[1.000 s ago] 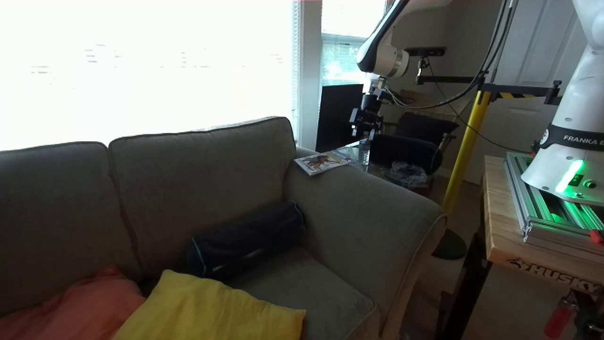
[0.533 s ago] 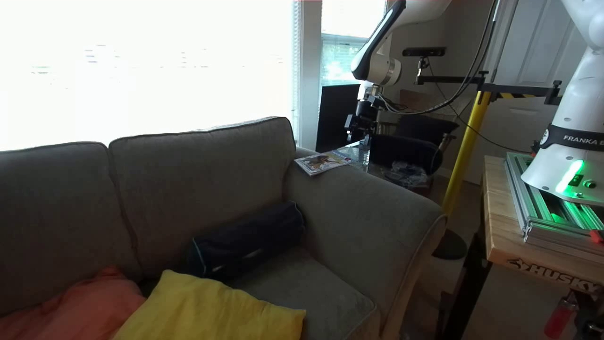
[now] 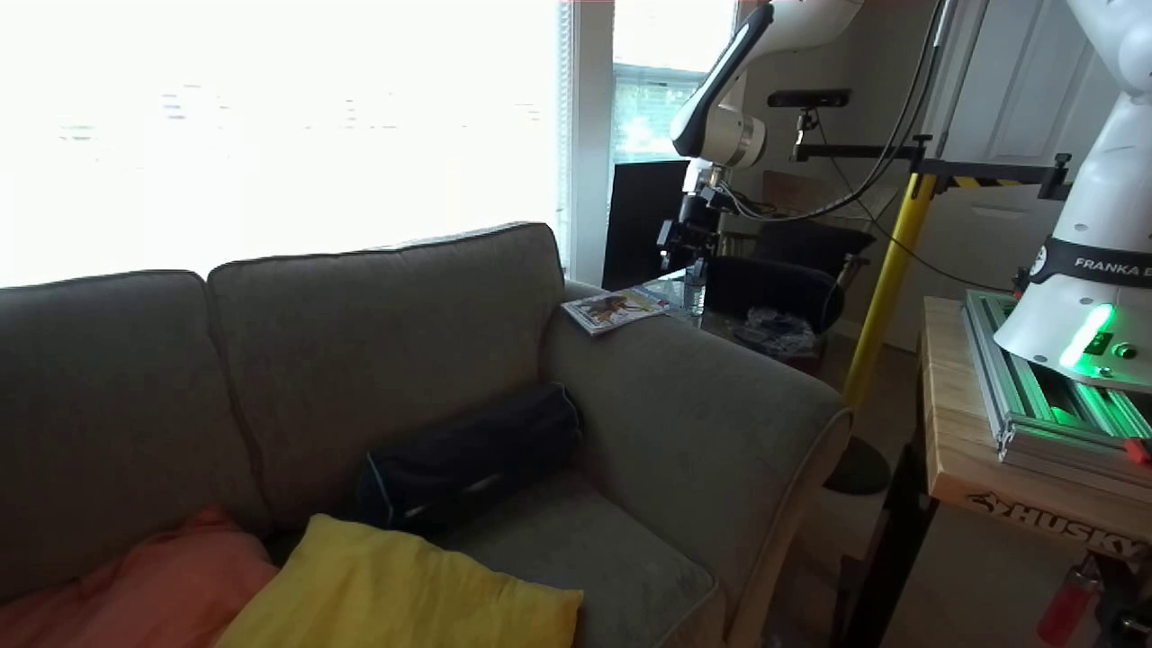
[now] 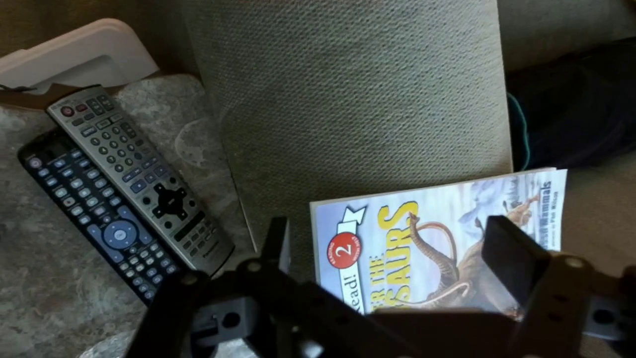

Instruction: Place the magazine from the right armrest on the table.

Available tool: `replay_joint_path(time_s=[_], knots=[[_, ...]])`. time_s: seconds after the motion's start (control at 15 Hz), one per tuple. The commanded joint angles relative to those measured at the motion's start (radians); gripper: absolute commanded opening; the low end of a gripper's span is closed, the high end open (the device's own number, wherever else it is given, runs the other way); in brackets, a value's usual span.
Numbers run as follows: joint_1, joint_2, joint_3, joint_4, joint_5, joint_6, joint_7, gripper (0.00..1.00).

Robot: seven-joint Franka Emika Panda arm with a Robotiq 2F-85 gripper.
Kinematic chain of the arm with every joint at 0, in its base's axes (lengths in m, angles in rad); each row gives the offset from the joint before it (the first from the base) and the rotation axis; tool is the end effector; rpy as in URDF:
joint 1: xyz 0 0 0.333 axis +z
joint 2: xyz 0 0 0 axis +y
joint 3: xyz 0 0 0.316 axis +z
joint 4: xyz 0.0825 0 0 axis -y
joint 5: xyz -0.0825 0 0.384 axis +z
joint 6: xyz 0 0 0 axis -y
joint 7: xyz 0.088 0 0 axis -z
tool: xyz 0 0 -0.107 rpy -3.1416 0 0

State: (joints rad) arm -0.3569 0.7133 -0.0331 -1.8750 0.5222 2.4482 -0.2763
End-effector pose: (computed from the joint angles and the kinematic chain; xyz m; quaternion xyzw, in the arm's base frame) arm 0.5677 -0.2327 0.1166 -0.9529 0.2610 0.0164 0.1538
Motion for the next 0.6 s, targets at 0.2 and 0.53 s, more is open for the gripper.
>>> replay_joint_path(time_s=[0.2, 0.53], knots=[[-0.175, 0.111, 0.126, 0.116, 0.042, 0.023, -0.173, 1.00], [-0.326, 0.192, 0.259, 0.188, 0.061, 0.002, -0.469, 1.00]])
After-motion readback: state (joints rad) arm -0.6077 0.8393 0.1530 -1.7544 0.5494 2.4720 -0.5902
